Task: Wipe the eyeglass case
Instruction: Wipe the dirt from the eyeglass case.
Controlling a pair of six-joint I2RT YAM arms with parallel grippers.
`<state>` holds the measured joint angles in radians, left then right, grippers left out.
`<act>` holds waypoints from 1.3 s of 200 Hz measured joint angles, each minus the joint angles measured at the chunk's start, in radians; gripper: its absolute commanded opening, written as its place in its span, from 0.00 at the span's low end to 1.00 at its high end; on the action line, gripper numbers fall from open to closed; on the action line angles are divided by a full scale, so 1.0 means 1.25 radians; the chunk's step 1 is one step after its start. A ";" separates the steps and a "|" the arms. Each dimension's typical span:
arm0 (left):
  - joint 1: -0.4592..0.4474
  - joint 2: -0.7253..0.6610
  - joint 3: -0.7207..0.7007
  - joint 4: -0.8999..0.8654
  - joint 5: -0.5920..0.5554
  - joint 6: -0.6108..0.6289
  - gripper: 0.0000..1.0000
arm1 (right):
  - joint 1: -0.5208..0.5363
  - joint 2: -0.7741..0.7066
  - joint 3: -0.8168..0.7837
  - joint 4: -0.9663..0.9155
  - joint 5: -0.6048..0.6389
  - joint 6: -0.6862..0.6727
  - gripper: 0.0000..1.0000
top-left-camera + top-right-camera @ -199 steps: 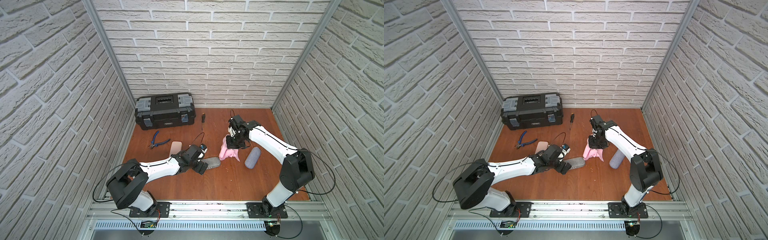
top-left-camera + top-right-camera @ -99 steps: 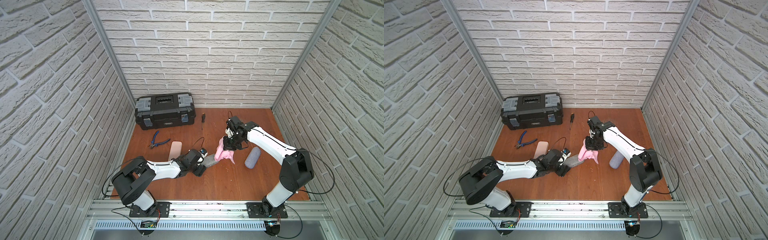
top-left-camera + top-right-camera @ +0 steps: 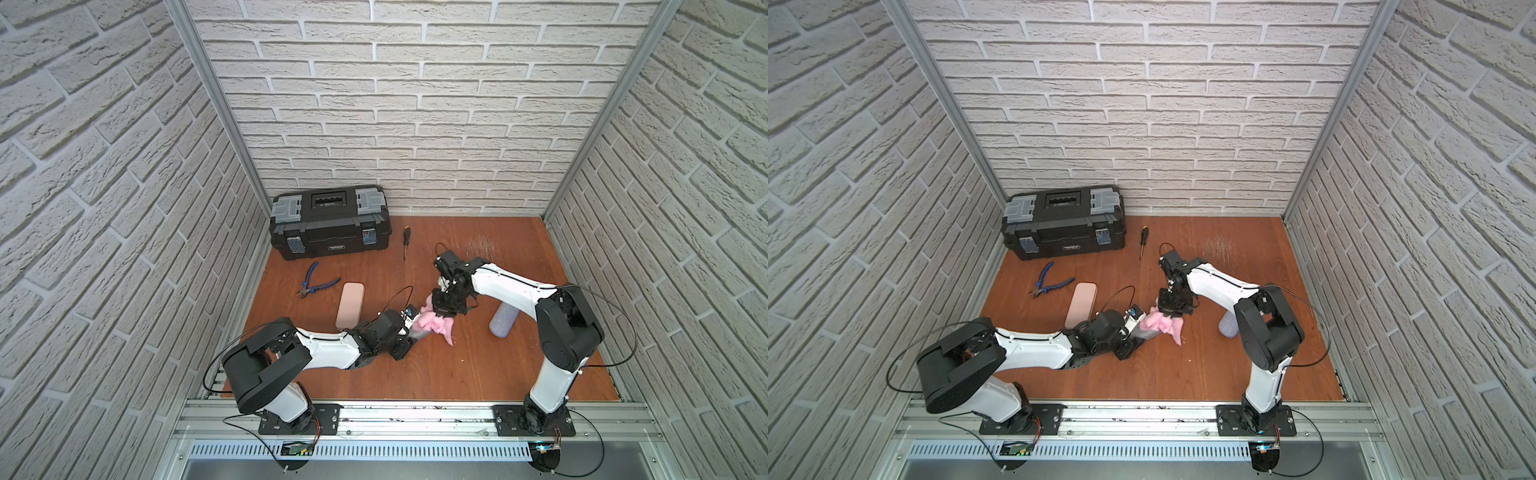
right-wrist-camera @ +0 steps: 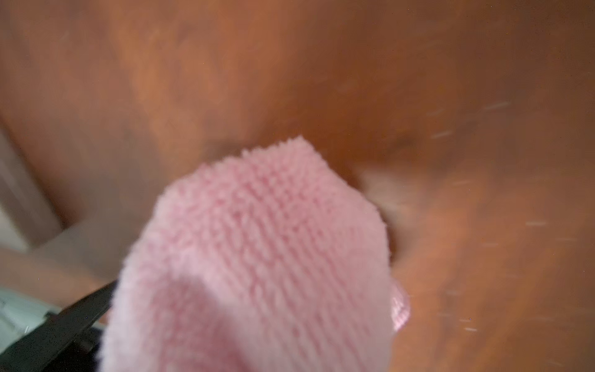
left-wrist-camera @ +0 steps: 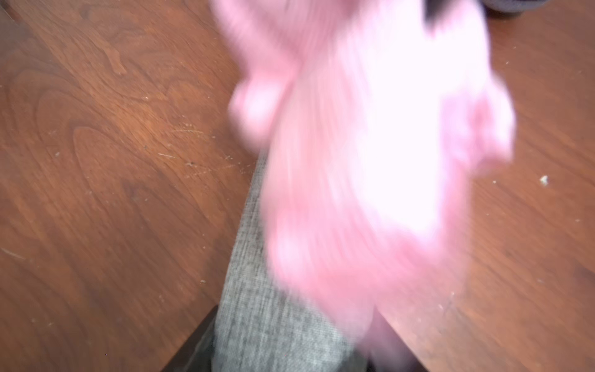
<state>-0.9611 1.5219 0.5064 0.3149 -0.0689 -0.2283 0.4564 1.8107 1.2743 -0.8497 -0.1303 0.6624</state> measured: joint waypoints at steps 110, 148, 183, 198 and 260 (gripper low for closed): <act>-0.092 -0.034 -0.034 -0.006 -0.189 -0.007 0.34 | 0.111 -0.031 -0.086 0.057 -0.096 0.044 0.02; -0.102 -0.051 -0.037 -0.020 -0.219 -0.007 0.32 | 0.010 -0.023 -0.020 -0.034 0.190 -0.032 0.02; -0.135 -0.051 -0.037 -0.032 -0.244 -0.005 0.32 | 0.085 -0.051 0.067 -0.028 0.135 -0.047 0.02; -0.159 -0.048 -0.036 -0.039 -0.263 -0.002 0.31 | 0.112 -0.051 0.040 0.035 0.017 -0.015 0.02; -0.233 -0.015 -0.016 -0.045 -0.361 -0.005 0.29 | 0.043 0.013 0.055 -0.013 0.097 -0.077 0.02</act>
<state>-1.2530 1.5028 0.4858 0.2584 -0.5198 -0.2348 0.5098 1.8267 1.3434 -0.8661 -0.0086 0.5663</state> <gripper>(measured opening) 0.625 0.121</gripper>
